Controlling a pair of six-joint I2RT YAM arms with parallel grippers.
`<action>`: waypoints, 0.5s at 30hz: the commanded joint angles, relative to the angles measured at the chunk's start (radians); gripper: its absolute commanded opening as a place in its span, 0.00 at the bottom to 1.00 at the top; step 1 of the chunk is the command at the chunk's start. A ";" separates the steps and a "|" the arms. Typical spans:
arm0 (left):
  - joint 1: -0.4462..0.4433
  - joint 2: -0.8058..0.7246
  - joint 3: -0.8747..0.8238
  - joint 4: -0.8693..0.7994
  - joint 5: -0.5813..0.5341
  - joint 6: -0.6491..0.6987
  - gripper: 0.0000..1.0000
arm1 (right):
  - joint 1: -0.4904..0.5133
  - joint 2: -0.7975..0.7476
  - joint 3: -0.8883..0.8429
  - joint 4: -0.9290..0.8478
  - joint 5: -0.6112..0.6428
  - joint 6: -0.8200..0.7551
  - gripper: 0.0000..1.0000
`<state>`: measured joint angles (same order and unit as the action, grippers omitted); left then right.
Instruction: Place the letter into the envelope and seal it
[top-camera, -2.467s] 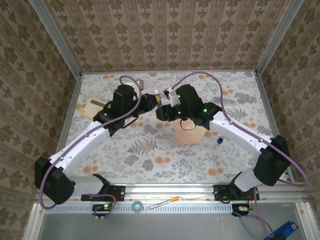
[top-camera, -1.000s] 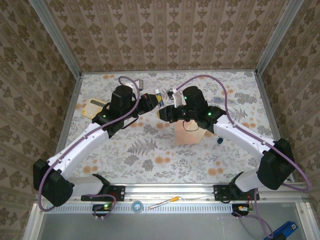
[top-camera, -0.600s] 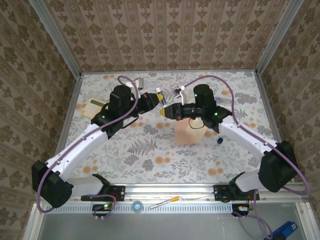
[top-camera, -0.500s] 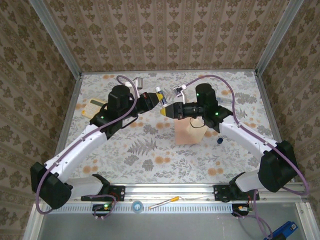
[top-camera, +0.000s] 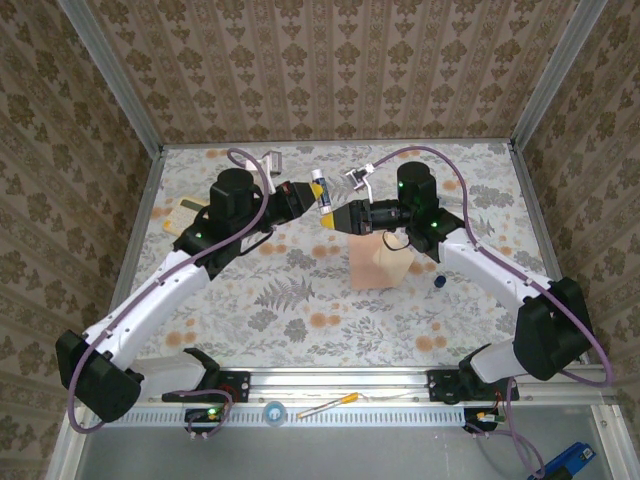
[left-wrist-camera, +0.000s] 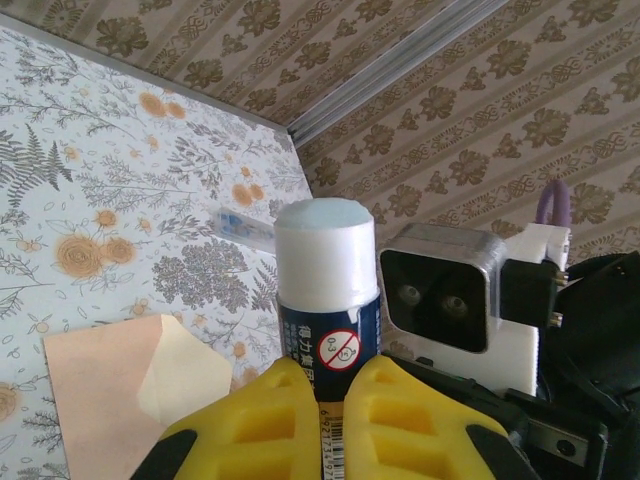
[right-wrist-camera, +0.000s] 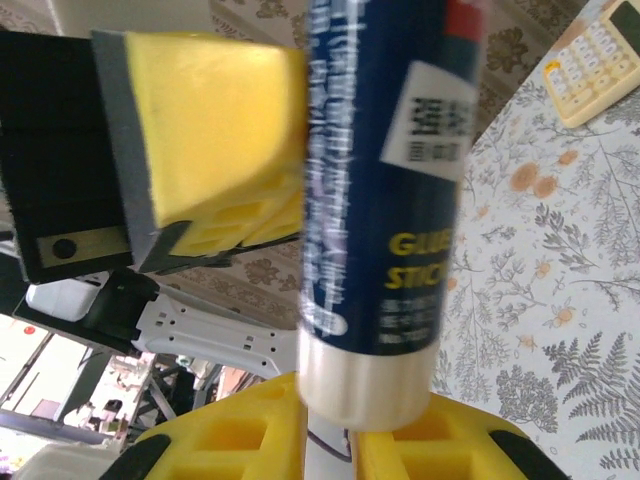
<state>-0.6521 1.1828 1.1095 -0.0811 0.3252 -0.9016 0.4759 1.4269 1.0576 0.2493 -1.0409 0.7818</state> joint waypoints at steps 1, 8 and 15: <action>0.006 0.000 0.004 -0.016 0.001 0.001 0.08 | 0.003 0.000 0.021 0.033 -0.038 -0.012 0.21; 0.014 0.000 0.001 -0.017 0.003 0.004 0.08 | 0.003 -0.005 0.028 -0.071 -0.009 -0.080 0.30; 0.025 -0.005 0.000 -0.029 0.008 0.012 0.08 | -0.003 -0.028 -0.002 -0.159 0.030 -0.140 0.43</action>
<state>-0.6388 1.1828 1.1084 -0.0868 0.3256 -0.9012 0.4755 1.4265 1.0603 0.1375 -1.0283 0.6823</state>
